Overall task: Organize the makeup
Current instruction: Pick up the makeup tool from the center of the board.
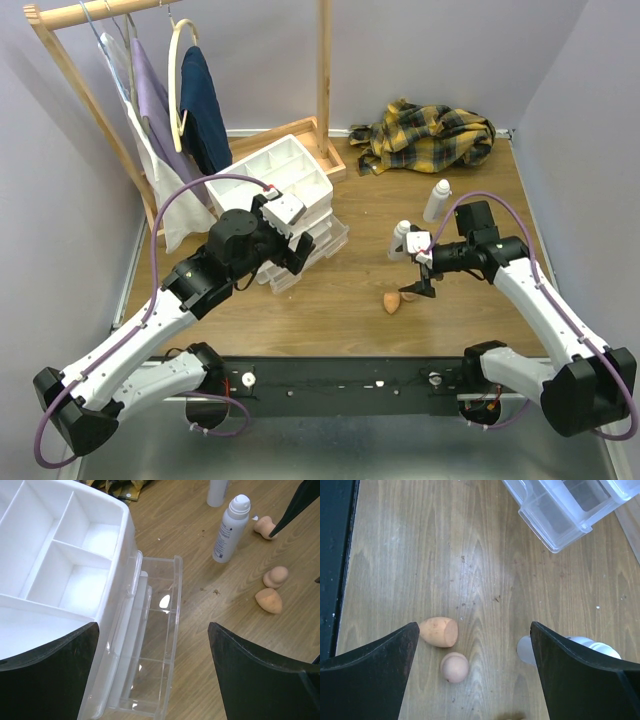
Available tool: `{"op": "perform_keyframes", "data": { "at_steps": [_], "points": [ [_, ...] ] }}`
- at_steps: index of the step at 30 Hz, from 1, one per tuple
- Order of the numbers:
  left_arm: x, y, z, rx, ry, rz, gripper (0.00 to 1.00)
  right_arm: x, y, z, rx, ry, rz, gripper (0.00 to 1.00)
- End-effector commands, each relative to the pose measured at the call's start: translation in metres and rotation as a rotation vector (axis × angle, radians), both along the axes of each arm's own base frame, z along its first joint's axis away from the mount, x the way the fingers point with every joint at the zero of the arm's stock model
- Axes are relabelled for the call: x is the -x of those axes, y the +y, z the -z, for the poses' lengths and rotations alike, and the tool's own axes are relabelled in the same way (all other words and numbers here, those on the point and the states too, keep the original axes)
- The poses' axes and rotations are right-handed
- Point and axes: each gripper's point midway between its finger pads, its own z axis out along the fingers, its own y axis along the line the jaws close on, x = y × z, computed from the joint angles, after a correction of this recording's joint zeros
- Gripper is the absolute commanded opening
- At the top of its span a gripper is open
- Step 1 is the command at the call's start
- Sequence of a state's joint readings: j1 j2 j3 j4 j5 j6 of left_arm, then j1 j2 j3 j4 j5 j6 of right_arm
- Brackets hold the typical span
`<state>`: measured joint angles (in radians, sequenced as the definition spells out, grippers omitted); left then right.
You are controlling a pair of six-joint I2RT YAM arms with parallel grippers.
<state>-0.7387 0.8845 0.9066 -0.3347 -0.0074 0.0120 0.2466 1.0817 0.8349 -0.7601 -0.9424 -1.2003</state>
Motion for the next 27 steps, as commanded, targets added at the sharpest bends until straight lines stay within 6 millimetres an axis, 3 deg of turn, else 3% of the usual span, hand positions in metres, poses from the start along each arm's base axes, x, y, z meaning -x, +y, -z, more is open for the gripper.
{"op": "perform_keyframes", "data": {
  "at_steps": [1,15,21,27],
  "points": [
    [-0.006,0.004,-0.008,0.015,-0.038,-0.030,0.99,-0.002,-0.010,0.004,0.057,-0.033,0.015,1.00],
    [-0.007,0.004,-0.008,0.018,-0.037,-0.036,0.99,0.003,-0.022,0.036,0.173,0.037,-0.020,0.88],
    [-0.006,0.005,-0.009,0.019,-0.038,-0.039,0.99,0.003,-0.025,0.041,0.196,0.082,-0.020,0.74],
    [-0.006,0.005,-0.009,0.021,-0.041,-0.039,0.99,0.001,-0.029,0.049,0.230,0.113,-0.006,0.54]
  ]
}}
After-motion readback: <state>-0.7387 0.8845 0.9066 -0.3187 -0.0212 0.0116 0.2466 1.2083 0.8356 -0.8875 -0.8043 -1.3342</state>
